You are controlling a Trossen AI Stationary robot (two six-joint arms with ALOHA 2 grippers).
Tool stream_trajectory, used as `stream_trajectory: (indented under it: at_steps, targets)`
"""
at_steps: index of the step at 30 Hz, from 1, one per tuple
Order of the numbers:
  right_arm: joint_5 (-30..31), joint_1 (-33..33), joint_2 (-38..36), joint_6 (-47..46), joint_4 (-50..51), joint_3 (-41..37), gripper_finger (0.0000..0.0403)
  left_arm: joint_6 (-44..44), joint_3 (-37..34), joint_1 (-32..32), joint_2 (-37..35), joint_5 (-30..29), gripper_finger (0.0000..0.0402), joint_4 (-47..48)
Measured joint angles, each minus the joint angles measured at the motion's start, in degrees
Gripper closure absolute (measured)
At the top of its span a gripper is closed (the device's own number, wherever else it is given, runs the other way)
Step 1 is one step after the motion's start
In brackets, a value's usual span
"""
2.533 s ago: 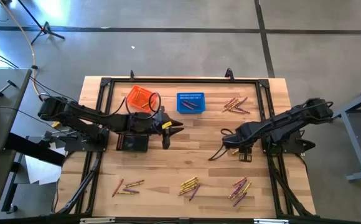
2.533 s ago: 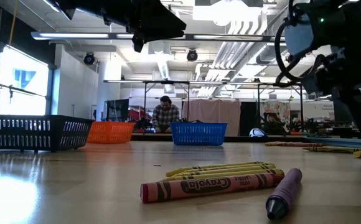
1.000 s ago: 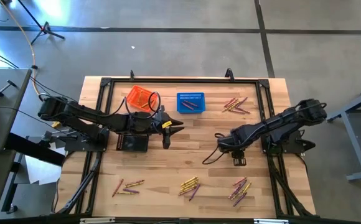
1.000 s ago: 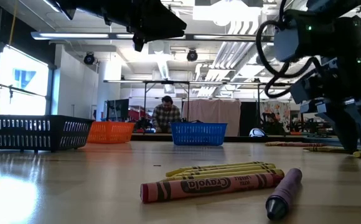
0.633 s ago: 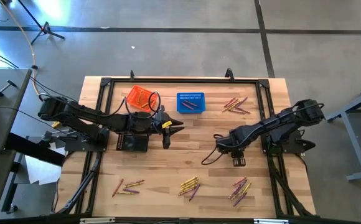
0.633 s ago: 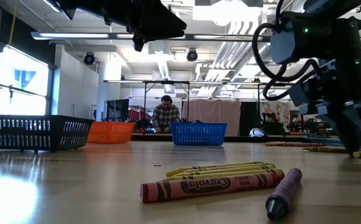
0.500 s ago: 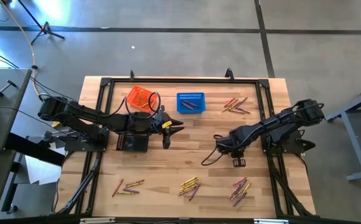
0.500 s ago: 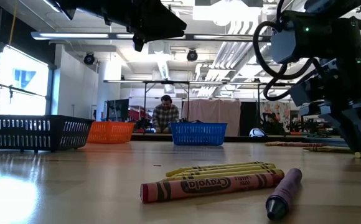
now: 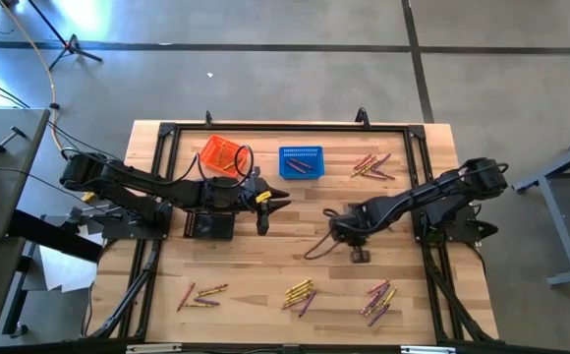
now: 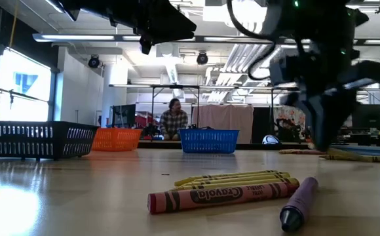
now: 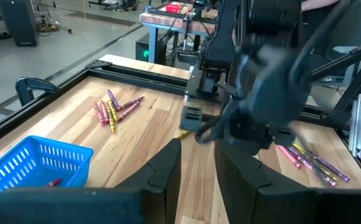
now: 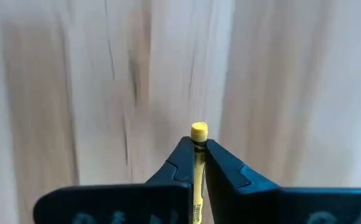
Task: Sort crayons
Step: Put the yellow crayon into the orange bin
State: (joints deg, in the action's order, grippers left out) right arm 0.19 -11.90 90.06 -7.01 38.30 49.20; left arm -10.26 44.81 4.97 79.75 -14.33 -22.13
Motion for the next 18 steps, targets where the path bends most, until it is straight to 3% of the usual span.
stream_trajectory:
  at_steps: [9,18]
  targets:
    - [6.3,0.0,-2.0,5.3,-0.3,9.8,0.0399,0.4,0.0,0.0,0.0,-0.2,0.0316,3.0]
    - [14.5,2.1,-9.6,12.1,-1.6,18.7,0.0398,0.5,0.0,0.0,0.0,-4.6,0.0316,3.7]
